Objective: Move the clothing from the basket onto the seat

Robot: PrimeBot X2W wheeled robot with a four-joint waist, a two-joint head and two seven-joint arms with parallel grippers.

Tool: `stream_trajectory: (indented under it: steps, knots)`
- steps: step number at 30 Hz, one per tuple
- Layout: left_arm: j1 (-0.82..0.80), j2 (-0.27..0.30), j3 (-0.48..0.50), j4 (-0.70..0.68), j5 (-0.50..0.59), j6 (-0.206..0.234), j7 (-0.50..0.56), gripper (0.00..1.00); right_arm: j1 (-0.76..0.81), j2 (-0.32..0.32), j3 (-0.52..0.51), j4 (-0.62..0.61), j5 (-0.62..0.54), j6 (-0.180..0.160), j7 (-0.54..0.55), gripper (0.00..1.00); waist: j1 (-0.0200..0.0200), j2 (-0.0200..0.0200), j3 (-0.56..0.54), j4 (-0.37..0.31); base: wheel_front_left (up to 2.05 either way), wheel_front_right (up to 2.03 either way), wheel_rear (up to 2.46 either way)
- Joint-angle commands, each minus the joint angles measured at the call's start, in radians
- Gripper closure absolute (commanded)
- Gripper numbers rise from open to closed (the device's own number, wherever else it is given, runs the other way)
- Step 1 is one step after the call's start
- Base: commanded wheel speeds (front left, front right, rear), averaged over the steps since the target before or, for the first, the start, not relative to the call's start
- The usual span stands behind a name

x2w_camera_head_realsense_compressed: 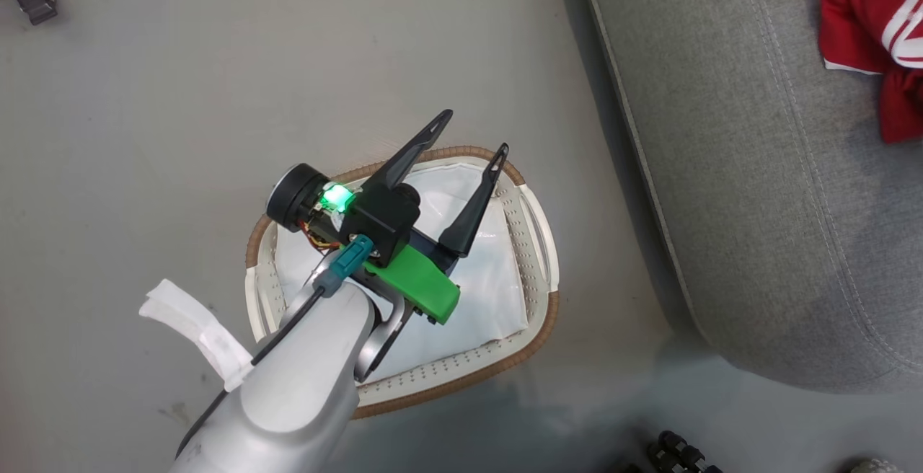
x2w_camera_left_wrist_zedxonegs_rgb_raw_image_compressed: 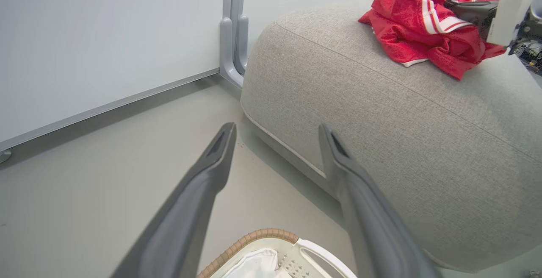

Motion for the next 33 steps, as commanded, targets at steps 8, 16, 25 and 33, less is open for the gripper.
stream_trajectory:
  steps: [8, 16, 25, 33]
  knots:
    - [0.052, -0.001, 0.062, 0.008, 0.007, -0.002, -0.001, 0.0, 0.118, 0.059, 0.009, -0.127, 0.053, -0.001, -0.002, 0.0, -0.0002, 0.0044, -0.109, -0.031, 0.0, 0.0, 0.0]
    - [0.159, -0.017, 0.201, 0.014, 0.009, 0.002, -0.001, 0.0, 0.208, 0.107, 0.157, -0.268, 0.146, -0.001, -0.002, 0.0, -0.0002, 0.0044, -0.245, -0.025, 0.0, 0.0, 0.0]
    - [0.261, -0.038, 0.364, 0.01, 0.054, 0.024, -0.001, 0.0, 0.268, 0.177, 0.3, -0.302, 0.224, -0.001, -0.002, 0.0, -0.0002, 0.0044, -0.346, 0.046, 0.0, 0.0, 0.0]
    - [0.343, -0.046, 0.508, 0.016, 0.095, 0.057, -0.001, 0.0, 0.334, 0.229, 0.35, -0.263, 0.24, -0.001, -0.002, 0.0, -0.0002, 0.0044, -0.406, 0.119, 0.0, 0.0, 0.0]
